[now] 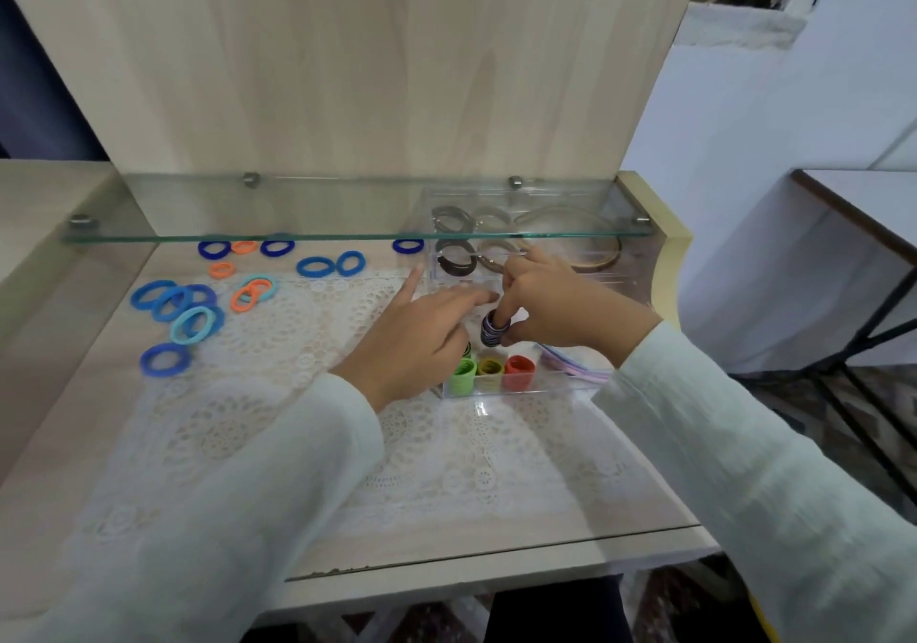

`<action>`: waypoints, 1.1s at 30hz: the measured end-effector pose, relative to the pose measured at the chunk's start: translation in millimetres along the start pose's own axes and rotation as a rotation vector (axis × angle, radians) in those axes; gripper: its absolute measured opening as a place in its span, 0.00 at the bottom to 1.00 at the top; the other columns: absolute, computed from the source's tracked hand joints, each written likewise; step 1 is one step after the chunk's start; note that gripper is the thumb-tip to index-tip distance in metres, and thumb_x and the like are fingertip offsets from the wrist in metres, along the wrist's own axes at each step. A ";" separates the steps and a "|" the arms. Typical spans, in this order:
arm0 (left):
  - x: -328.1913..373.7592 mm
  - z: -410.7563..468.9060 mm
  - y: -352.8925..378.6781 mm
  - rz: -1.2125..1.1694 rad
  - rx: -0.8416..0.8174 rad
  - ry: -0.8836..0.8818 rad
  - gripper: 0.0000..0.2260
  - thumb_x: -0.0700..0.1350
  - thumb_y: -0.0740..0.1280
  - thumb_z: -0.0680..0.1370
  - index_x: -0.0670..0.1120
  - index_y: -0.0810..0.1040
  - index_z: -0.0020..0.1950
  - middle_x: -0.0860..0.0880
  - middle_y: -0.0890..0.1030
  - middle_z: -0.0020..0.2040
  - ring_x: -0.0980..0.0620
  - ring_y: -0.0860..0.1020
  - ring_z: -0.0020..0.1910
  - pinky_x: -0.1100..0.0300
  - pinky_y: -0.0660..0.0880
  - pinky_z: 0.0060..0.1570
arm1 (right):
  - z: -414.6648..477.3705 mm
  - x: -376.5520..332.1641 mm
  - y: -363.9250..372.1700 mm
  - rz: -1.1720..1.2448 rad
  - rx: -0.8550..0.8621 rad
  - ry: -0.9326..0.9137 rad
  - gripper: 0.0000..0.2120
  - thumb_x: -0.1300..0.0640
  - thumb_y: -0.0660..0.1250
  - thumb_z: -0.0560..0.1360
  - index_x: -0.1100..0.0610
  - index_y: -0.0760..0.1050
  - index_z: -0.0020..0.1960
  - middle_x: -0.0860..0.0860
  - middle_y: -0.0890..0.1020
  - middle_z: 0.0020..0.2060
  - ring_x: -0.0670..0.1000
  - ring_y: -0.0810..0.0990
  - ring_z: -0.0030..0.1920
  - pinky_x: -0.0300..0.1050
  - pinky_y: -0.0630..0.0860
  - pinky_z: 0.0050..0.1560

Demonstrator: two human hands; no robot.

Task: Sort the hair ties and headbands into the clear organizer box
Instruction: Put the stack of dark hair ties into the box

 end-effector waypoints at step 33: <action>-11.9 -28.2 1.8 0.227 -0.013 0.418 0.23 0.54 0.58 0.79 0.50 0.70 0.73 0.51 0.68 0.76 0.49 0.57 0.79 0.43 0.52 0.76 | 2.8 -18.2 10.7 0.042 -0.376 0.093 0.21 0.62 0.56 0.78 0.43 0.76 0.63 0.52 0.70 0.61 0.59 0.61 0.65 0.53 0.62 0.63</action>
Point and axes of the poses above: each hand's wrist, its own z-axis towards the middle knuckle, its own y-axis out of the palm, x = y × z, the point moved 7 cm from there along z, towards the middle knuckle
